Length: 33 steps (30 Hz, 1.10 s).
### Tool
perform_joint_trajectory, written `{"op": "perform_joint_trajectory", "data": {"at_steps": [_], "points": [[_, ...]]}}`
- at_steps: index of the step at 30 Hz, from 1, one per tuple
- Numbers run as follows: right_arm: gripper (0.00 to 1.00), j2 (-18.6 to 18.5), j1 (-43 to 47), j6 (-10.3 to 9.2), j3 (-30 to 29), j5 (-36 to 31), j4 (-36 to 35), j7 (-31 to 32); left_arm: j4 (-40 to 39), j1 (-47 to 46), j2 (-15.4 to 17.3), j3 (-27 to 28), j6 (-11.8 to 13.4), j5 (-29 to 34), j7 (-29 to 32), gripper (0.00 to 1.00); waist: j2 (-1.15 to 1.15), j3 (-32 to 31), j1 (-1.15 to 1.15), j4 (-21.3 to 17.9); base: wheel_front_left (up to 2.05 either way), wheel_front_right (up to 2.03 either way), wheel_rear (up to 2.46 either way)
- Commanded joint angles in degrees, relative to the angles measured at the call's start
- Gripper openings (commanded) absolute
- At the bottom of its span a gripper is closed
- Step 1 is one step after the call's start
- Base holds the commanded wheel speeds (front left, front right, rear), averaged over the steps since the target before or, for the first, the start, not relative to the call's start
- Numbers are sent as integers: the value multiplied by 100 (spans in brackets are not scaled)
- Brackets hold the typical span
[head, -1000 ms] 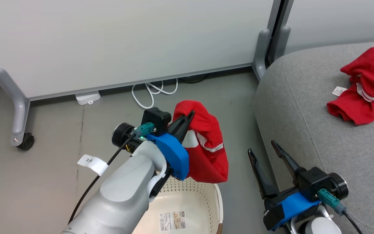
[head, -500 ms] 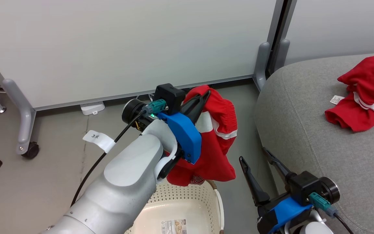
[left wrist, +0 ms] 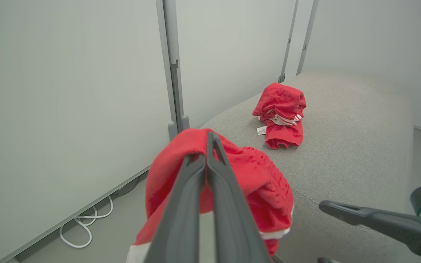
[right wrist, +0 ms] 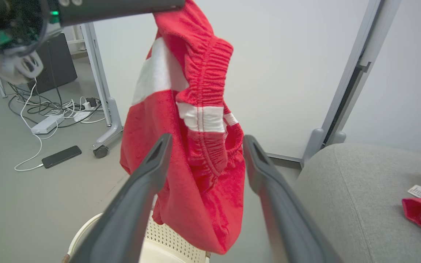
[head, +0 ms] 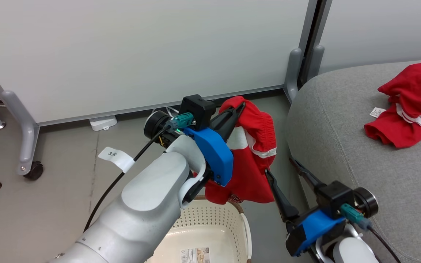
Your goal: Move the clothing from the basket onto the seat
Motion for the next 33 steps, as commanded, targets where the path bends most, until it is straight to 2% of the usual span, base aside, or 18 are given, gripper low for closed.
{"op": "perform_joint_trajectory", "data": {"at_steps": [1, 16, 24, 31, 32, 33], "points": [[100, -2, -127, 1, 18, -44, 40, 38, -33, 0, 5, -20, 17, -12, -7, 0, 0, -5, 0, 13, 0, 0, 0], [100, -143, -983, 2, 539, 255, 995, 331, -162, 54, -7, -134, 44, -62, 8, 0, 0, -14, 0, 125, 0, 0, 0], [100, -156, -1626, 1, 1169, 640, 1974, 328, -293, 17, -13, -222, 37, -100, 29, 0, 0, -22, 0, 183, 0, 0, 0], [100, -64, -2030, 2, 1489, 942, 2704, 113, -350, 38, -16, -269, 50, -121, 38, 0, 0, -66, 0, 229, 0, 0, 0], [71, -54, -2072, 1, 1520, 978, 2807, 83, -354, 48, -17, -279, 52, -129, 40, 0, 0, -79, 0, 237, 0, 0, 0], [30, -44, -2109, 1, 1543, 1004, 2900, 57, -360, 57, -17, -285, 53, -134, 46, 0, 0, -91, 0, 246, 0, 0, 0]]}}
